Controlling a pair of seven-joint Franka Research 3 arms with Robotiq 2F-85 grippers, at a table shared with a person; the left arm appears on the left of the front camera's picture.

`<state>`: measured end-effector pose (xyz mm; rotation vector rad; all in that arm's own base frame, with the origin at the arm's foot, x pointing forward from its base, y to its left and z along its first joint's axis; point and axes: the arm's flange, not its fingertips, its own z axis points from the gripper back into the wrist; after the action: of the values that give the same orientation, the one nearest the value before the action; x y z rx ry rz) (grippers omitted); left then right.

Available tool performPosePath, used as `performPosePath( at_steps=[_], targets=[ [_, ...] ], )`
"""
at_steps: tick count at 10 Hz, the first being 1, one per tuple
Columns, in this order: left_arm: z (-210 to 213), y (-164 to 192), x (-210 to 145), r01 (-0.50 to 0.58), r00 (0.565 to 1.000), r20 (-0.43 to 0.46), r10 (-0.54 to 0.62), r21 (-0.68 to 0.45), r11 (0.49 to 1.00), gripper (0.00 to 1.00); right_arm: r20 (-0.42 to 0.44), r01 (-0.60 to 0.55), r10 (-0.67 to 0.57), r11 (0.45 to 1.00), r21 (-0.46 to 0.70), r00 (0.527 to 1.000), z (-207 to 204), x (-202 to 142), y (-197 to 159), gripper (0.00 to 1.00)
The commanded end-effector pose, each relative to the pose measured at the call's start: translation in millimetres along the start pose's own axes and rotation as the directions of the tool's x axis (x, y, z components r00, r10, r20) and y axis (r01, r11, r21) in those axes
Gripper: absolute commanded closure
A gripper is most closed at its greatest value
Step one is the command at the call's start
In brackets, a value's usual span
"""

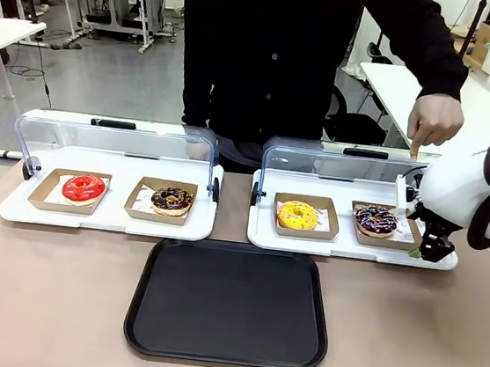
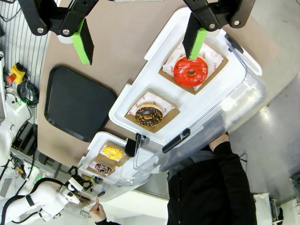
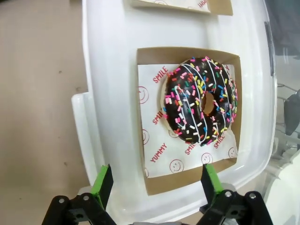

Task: Move the fourth donut from the left to the tray.
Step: Pick up the Paper togo box containing the Donut indicated by the person and place it on the Handle tray.

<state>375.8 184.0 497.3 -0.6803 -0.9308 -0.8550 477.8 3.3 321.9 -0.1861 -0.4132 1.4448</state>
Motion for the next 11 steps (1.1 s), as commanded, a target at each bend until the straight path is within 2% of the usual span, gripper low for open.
performPosePath(
  at_steps=[1, 5, 6, 7, 8, 11],
  targets=[
    [-0.3, 0.8, 0.2, 0.022, 0.999, 0.025, -0.022, -0.001, 1.000, 0.00, 0.000, -0.010, 0.010, 1.000, -0.026, 1.000, -16.3, -7.4, -15.1, 0.00],
    [-0.3, 0.8, 0.2, 0.022, 0.999, 0.025, -0.022, -0.001, 1.000, 0.00, -0.013, 0.003, -0.003, 1.000, 0.003, 1.000, -28.0, -12.4, -20.1, 0.00],
    [-0.3, 0.8, 0.2, 0.022, 0.999, 0.025, -0.022, -0.001, 1.000, 0.00, -0.020, 0.006, -0.006, 1.000, 0.018, 1.000, -28.2, -13.9, -19.9, 0.39],
    [-0.3, 0.8, 0.2, 0.022, 0.999, 0.025, -0.022, -0.001, 1.000, 0.00, -0.015, 0.009, -0.008, 1.000, 0.029, 1.000, -28.7, -13.8, -18.1, 0.58],
    [-0.3, 0.8, 0.2, 0.022, 0.999, 0.025, -0.022, -0.001, 1.000, 0.00, -0.017, 0.008, -0.007, 0.999, 0.041, 1.000, -27.7, -14.6, -18.3, 0.98],
    [-0.3, 0.8, 0.2, 0.022, 0.999, 0.025, -0.022, -0.001, 1.000, 0.00, -0.027, -0.003, 0.005, 0.997, 0.073, 1.000, -24.8, -13.5, -18.8, 1.00]
  ],
)
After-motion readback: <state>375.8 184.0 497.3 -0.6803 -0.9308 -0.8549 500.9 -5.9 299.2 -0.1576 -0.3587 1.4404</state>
